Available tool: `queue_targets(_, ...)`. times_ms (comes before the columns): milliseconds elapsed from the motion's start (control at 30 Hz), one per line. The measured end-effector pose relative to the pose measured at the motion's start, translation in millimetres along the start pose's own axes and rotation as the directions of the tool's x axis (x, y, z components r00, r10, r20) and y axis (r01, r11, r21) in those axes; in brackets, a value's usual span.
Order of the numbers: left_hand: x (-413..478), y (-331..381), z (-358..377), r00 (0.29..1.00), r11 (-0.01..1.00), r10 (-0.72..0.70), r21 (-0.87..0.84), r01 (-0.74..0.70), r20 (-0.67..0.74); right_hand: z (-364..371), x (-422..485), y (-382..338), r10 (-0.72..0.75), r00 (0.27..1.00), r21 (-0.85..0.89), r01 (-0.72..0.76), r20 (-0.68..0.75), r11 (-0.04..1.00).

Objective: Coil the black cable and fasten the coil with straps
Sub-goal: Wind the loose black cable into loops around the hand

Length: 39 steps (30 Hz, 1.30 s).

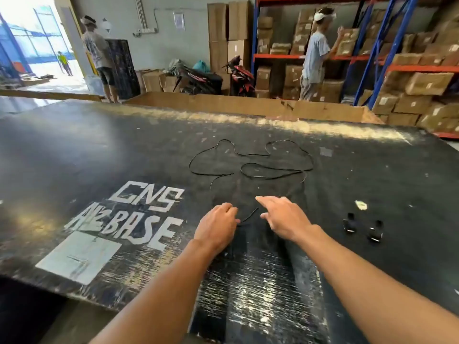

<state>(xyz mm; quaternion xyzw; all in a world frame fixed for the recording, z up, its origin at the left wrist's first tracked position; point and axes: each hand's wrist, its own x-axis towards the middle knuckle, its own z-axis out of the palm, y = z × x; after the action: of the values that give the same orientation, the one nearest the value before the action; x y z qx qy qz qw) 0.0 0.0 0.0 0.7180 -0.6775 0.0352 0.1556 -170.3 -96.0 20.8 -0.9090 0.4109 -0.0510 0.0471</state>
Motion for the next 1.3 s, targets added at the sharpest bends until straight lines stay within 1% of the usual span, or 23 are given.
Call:
queue_targets(100,11.1,-4.9,10.1,1.0,0.997,-0.02,-0.069,0.021,0.01,3.5,18.0,-0.8,-0.003,1.0,0.022,0.003,-0.014,1.0)
queue_targets(167,17.8,-5.7,14.2,0.999,0.994,-0.028,-0.108,0.032,0.039,4.7,29.2,-0.4,0.009,1.0,0.017,-0.01,0.025,1.0)
queue_targets(233,25.0,-8.9,18.9,0.998,0.988,-0.025,-0.149,0.034,0.061,5.2,37.4,1.4,0.032,0.998,0.065,-0.035,0.045,0.997)
queue_targets(333,33.1,-14.3,26.3,0.997,0.982,-0.015,-0.185,0.03,0.081,3.7,47.1,4.6,0.063,0.99,0.152,-0.081,0.122,0.985)
queue_targets(400,37.8,-16.9,28.7,0.999,0.97,-0.023,-0.241,0.029,0.029,0.2,53.9,5.1,0.07,0.988,0.245,-0.102,0.136,0.964)
queue_targets(433,41.4,-19.1,29.4,0.999,0.961,-0.047,-0.274,0.043,-0.01,-2.3,57.7,5.0,0.084,0.989,0.297,-0.116,0.121,0.948)
queue_targets(467,45.2,-20.9,29.8,0.996,0.948,-0.081,-0.313,0.064,-0.042,-5.1,61.4,4.6,0.104,0.99,0.348,-0.132,0.099,0.928)
queue_targets(533,52.8,-22.2,28.6,0.977,0.895,-0.196,-0.421,0.145,-0.079,-11.5,68.8,3.5,0.146,0.988,0.447,-0.153,0.049,0.882)
queue_targets(600,60.2,-21.6,26.0,0.951,0.801,-0.305,-0.554,0.228,-0.05,-19.7,75.7,0.0,0.18,0.984,0.525,-0.156,0.005,0.837)
queue_targets(667,69.0,-21.7,23.4,0.943,0.697,-0.334,-0.672,0.251,0.006,-28.6,82.6,-3.9,0.214,0.976,0.583,-0.147,-0.048,0.799)
queue_targets(700,73.7,-22.2,22.0,0.937,0.616,-0.347,-0.742,0.263,0.044,-32.8,85.4,-6.0,0.228,0.971,0.617,-0.134,-0.075,0.776)
queue_targets(767,84.3,-24.8,15.1,0.909,0.378,-0.401,-0.882,0.281,0.118,-37.8,89.6,-9.9,0.232,0.968,0.706,-0.102,-0.09,0.701)
queue_targets(833,93.9,-31.7,7.2,0.884,0.153,-0.437,-0.954,0.258,0.168,-35.6,89.2,-16.0,0.211,0.977,0.789,-0.12,-0.012,0.602)
queue_targets(900,100.1,-39.9,-2.6,0.876,-0.011,-0.441,-0.977,0.214,0.197,-26.8,86.4,-23.5,0.185,0.979,0.821,-0.171,0.081,0.544)
queue_targets(933,101.9,-44.2,-7.8,0.873,-0.066,-0.442,-0.978,0.197,0.206,-21.3,84.6,-26.9,0.168,0.979,0.835,-0.186,0.114,0.518)
queue_targets(967,103.6,-48.0,-12.4,0.868,-0.096,-0.45,-0.977,0.188,0.211,-16.2,83.2,-30.2,0.151,0.977,0.854,-0.204,0.149,0.478)
queue_targets(1033,106.8,-55.7,-18.9,0.854,-0.125,-0.471,-0.975,0.181,0.219,-8.4,79.1,-37.9,0.142,0.969,0.91,-0.238,0.201,0.339)
queue_targets(1067,108.5,-59.2,-21.5,0.847,-0.136,-0.483,-0.975,0.175,0.22,-5.7,78.1,-41.1,0.15,0.971,0.93,-0.224,0.187,0.291)
queue_targets(1167,115.6,-70.4,-27.0,0.838,-0.163,-0.5,-0.974,0.156,0.218,-5.0,78.7,-48.6,0.211,0.975,0.959,-0.126,0.072,0.255)
queue_targets(1200,117.1,-72.4,-29.2,0.844,-0.187,-0.484,-0.97,0.156,0.23,-5.8,79.2,-49.8,0.233,0.971,0.97,-0.111,0.059,0.215)
queue_targets(1233,118.6,-73.4,-30.5,0.855,-0.235,-0.454,-0.959,0.156,0.25,-7.0,80.2,-50.5,0.252,0.966,0.976,-0.102,0.051,0.192)
queue_targets(1267,120.4,-74.1,-31.2,0.867,-0.307,-0.416,-0.94,0.15,0.275,-8.4,81.1,-50.3,0.269,0.962,0.978,-0.093,0.039,0.189)
queue_targets(1300,122.7,-74.7,-32.2,0.881,-0.38,-0.371,-0.914,0.146,0.295,-10.3,81.9,-50.2,0.287,0.958,0.975,-0.087,0.025,0.207)
